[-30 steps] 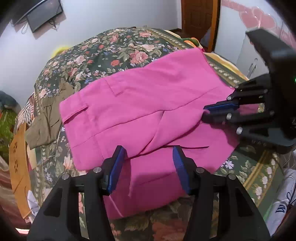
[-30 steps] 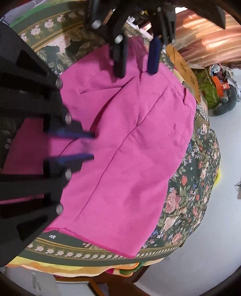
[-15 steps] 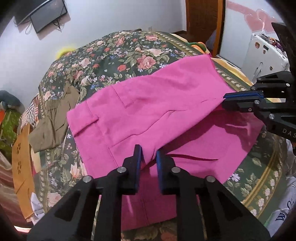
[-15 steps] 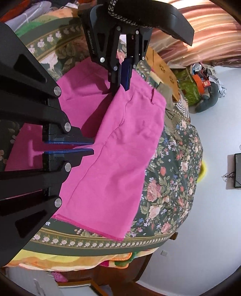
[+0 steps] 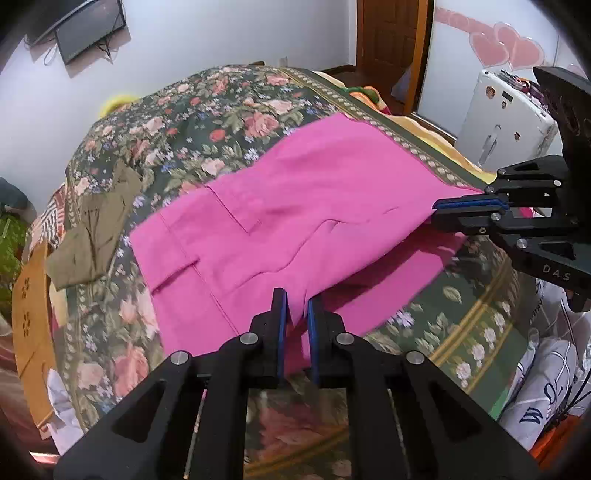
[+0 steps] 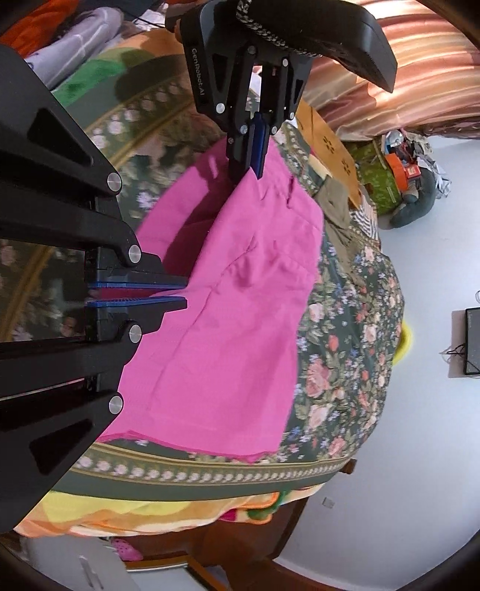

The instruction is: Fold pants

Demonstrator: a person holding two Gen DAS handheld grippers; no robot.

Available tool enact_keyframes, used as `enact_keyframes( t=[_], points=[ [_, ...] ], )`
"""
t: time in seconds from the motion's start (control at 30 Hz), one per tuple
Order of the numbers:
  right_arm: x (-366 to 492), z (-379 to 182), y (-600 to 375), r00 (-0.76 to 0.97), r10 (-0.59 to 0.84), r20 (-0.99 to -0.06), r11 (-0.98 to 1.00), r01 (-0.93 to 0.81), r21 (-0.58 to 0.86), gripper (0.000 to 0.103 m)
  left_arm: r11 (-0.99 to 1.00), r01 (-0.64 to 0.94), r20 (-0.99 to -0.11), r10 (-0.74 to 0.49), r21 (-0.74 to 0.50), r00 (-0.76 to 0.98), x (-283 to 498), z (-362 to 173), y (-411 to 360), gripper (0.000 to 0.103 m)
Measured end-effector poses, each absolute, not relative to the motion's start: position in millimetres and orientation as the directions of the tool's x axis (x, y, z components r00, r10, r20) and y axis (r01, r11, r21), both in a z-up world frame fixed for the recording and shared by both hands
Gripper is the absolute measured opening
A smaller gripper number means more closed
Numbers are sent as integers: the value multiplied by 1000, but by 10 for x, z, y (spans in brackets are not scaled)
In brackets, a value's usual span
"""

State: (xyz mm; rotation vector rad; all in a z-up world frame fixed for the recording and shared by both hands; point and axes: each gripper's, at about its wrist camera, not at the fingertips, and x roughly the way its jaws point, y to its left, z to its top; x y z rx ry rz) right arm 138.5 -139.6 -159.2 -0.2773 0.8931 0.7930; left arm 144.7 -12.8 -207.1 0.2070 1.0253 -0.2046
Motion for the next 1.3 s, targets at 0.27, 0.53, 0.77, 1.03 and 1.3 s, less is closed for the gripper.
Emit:
enact_keyframes(
  t=[0.27,0.53,0.77,1.03,1.3],
  points=[
    [1309,-1699,-1489,383,473,-793,717,-691,95,4,972,236,-889,-107,2,445,1357,-2111,-69,13],
    [1344,-1485,-1837,438,483,-758,786,-598,156,37,992,114,-854,-110,-59,508,1242,-1779,432,19],
    [1444,-1453,-2194,507,423,-751,866,-471,170,37,991,-18,-854,-105,-132,510,1333,-1795,893,39],
    [1510,-1759,-2345,465,391,-795,898,-382,218,37,966,-22,-871,-223,-258,437,1451,-2094,836,40],
    [1530,-2017,-2256,438,407,-802,894,-372,251,9,983,-39,-878,-143,-181,457,1400,-2111,787,9]
  ],
)
